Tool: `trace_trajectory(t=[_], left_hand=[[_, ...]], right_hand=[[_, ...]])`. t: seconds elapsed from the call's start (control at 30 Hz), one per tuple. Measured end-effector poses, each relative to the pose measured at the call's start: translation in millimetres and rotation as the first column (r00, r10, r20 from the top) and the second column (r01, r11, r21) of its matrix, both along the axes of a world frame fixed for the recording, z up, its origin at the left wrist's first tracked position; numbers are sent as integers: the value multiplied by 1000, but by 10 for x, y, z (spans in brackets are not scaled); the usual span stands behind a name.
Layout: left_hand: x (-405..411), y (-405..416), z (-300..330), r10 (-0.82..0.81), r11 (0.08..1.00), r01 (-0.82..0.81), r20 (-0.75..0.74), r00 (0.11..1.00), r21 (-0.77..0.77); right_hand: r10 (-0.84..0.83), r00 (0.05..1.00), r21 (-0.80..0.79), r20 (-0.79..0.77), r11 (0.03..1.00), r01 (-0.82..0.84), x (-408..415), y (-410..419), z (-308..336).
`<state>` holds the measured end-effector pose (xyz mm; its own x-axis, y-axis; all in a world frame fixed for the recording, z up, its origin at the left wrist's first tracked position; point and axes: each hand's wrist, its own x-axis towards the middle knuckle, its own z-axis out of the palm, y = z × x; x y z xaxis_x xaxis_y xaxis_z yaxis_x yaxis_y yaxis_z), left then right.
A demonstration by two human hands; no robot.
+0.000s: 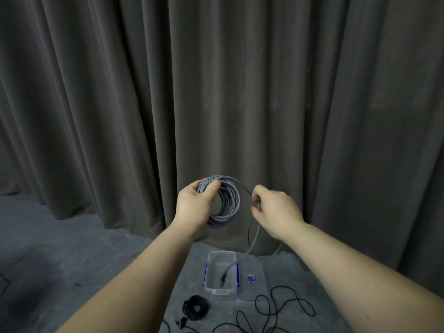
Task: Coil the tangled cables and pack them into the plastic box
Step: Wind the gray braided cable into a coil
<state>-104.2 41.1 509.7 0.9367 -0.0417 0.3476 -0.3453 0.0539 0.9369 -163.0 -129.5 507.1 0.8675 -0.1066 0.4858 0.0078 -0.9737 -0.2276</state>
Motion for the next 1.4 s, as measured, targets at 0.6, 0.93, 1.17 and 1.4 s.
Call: trace_trajectory(t=[0.6, 0.93, 1.17, 1.4], left_hand=[[-14, 63, 59, -221, 975, 220, -85, 972, -18], [-62, 38, 53, -330, 944, 329, -79, 941, -28], [124, 145, 74, 60, 958, -108, -181, 982, -266], [243, 167, 38, 251, 928, -301, -229, 941, -219]], right_hand=[[23, 999, 266, -27, 964, -15, 155, -54, 9], [241, 970, 614, 40, 760, -214, 205, -87, -53], [248, 968, 698, -47, 701, -146, 95, -204, -164], [-59, 976, 201, 210, 979, 16, 37, -258, -199]])
